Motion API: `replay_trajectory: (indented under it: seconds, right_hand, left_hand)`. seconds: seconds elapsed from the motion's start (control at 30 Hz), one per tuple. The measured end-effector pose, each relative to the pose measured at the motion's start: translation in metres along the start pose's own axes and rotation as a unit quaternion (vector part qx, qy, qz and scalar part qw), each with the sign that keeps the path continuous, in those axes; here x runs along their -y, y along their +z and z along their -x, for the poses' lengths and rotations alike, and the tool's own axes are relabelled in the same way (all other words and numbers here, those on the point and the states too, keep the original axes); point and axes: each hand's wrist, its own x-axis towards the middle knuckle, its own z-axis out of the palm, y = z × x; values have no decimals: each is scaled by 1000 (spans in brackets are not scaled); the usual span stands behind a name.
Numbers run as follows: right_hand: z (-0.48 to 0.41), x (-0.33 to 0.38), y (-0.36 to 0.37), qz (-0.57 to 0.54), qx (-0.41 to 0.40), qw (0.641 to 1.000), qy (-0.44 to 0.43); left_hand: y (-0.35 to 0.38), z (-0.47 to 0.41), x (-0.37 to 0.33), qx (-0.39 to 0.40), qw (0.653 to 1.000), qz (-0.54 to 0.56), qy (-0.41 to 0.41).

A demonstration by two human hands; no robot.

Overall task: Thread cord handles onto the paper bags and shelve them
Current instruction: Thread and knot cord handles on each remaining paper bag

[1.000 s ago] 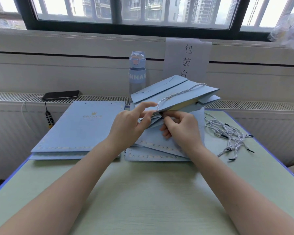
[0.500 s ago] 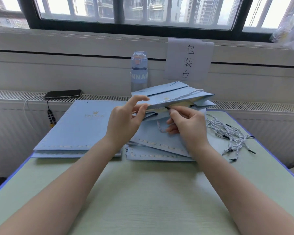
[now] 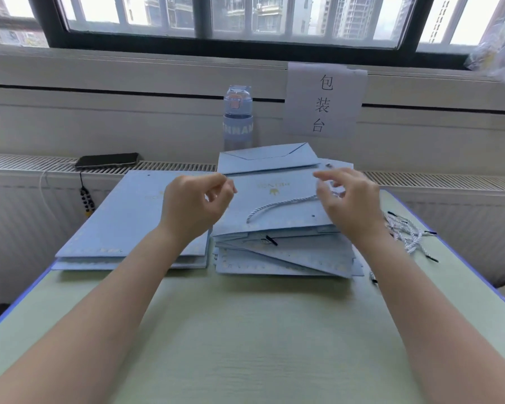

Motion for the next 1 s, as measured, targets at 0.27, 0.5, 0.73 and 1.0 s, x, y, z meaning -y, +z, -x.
replay_trajectory:
  seconds: [0.27,0.5,0.73,1.0]
  right_hand:
    - [-1,-15,4,130,186,974,-3]
    - [-7,-25,-18,85,214,971,60]
    - [-11,-45,-49,86,174,977,91]
    - [-12,-44,-57,84,144,976,143]
  left_hand:
    - [15,11,-18,407,912,-38,-32]
    - [10,8,-16,402,914,-16,-53]
    - [2,5,-11,262,959,106,-29]
    - [-12,-3,2,281,951,120,-49]
